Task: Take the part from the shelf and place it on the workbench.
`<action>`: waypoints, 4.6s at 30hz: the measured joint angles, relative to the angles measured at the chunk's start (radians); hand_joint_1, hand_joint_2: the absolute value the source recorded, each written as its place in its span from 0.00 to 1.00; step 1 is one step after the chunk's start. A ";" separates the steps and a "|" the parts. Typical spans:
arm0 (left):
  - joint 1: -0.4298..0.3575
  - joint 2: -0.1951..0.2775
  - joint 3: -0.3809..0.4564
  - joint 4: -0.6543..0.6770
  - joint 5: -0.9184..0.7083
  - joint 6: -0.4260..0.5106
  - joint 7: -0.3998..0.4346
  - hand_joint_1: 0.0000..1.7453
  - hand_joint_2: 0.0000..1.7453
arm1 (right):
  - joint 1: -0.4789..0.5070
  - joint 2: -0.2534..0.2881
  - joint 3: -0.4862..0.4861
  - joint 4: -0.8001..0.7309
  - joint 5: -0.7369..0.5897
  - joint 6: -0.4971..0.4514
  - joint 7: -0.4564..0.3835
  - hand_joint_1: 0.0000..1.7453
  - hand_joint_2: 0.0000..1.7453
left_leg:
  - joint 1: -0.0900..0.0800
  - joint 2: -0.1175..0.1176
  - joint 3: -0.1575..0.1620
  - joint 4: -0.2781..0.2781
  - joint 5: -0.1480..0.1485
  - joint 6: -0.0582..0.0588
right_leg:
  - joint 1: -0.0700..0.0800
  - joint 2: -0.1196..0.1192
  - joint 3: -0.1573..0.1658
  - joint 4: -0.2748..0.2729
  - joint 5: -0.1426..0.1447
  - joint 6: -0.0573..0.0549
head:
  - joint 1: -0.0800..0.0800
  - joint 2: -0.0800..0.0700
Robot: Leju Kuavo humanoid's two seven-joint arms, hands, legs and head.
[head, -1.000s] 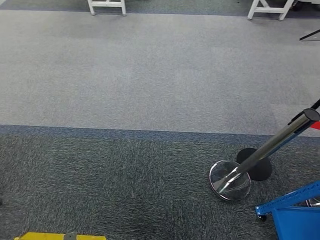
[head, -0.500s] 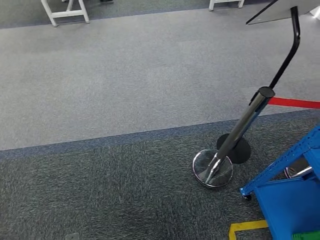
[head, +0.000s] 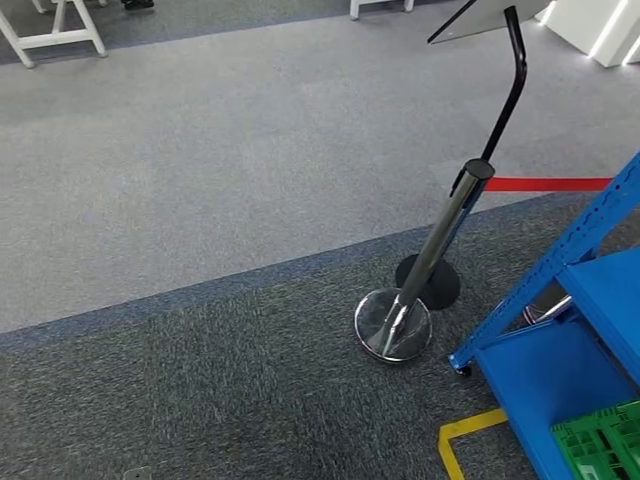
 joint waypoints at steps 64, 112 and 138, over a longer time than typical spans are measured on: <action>0.005 -0.001 0.003 0.000 -0.003 0.000 0.003 0.00 0.00 | -0.005 -0.001 0.000 0.001 0.002 0.002 0.009 0.00 0.00 | -0.002 0.045 0.001 0.000 -0.010 0.009 | -0.007 -0.049 -0.100 0.193 -0.093 0.021 | 0.006 0.000; -0.001 -0.007 0.004 0.000 -0.006 0.000 0.001 0.00 0.00 | -0.004 -0.002 -0.001 0.001 0.011 -0.004 0.010 0.00 0.00 | 0.003 0.035 -0.090 0.279 -0.154 -0.047 | -0.013 -0.027 0.040 -0.073 0.056 -0.032 | -0.003 0.000; -0.008 -0.004 0.003 0.000 -0.017 -0.002 0.009 0.00 0.00 | -0.003 -0.020 -0.002 0.002 0.049 0.037 0.056 0.00 1.00 | -0.001 0.019 -0.016 0.046 -0.032 -0.024 | -0.017 -0.037 0.057 -0.063 0.035 -0.001 | 0.004 0.000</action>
